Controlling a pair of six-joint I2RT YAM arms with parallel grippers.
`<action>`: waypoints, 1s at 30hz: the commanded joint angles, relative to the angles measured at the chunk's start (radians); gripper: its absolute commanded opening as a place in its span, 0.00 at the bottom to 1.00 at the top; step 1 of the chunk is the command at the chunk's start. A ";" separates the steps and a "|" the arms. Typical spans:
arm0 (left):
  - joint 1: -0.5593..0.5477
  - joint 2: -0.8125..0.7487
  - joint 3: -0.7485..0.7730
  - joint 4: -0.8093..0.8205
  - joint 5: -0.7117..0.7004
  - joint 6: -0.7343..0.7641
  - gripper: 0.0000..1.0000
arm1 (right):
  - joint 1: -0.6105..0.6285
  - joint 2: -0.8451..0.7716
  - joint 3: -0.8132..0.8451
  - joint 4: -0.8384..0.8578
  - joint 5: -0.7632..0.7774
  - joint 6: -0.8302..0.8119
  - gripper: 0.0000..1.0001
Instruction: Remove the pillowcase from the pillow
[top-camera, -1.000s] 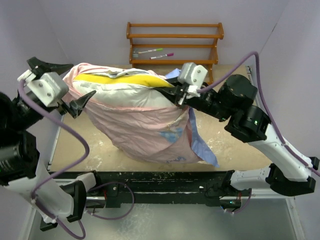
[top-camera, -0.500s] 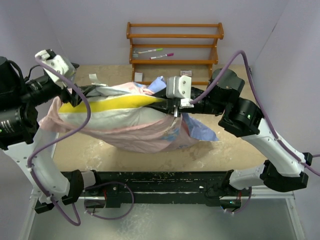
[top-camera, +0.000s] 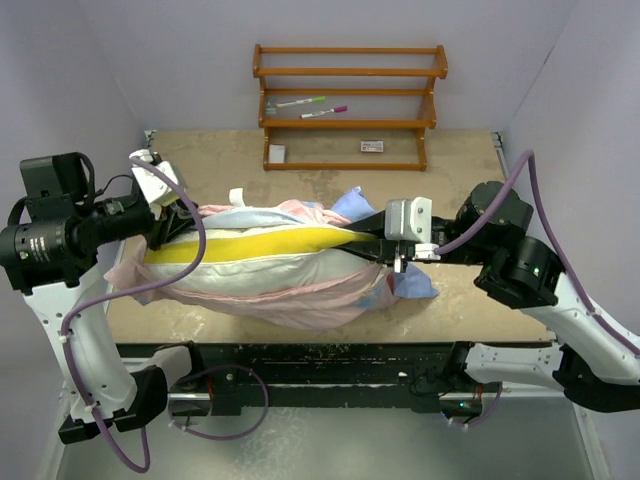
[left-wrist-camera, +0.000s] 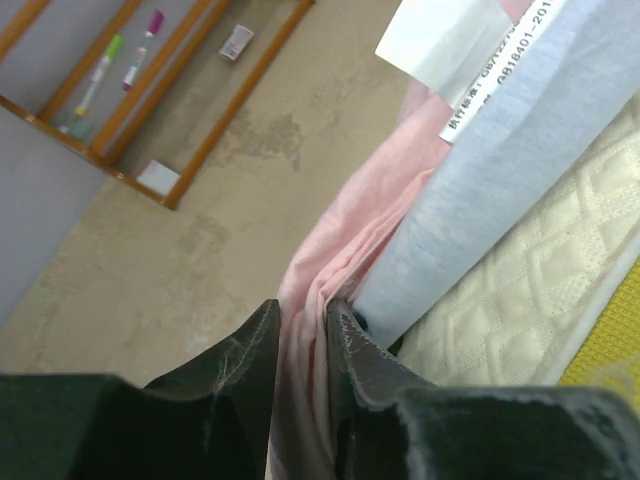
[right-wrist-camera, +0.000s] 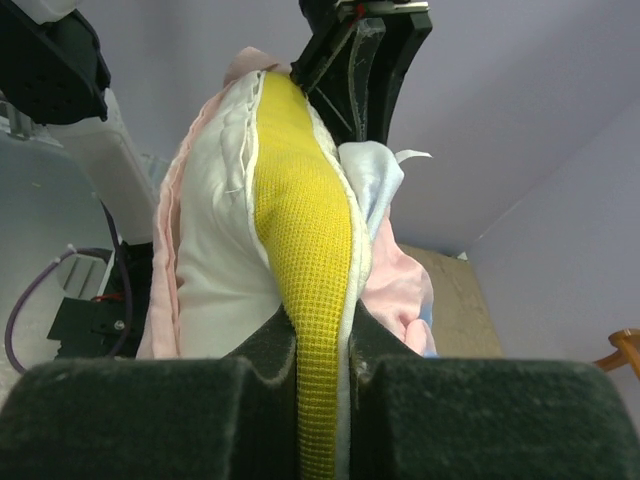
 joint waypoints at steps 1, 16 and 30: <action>-0.002 0.001 -0.091 -0.001 -0.027 0.009 0.22 | 0.002 -0.078 -0.032 0.272 0.061 0.037 0.00; 0.001 -0.108 -0.437 0.359 -0.285 -0.113 0.30 | 0.001 -0.257 -0.301 0.661 0.347 0.161 0.00; -0.001 0.011 0.202 0.510 -0.463 -0.326 0.95 | 0.002 -0.135 -0.221 0.572 0.386 0.153 0.00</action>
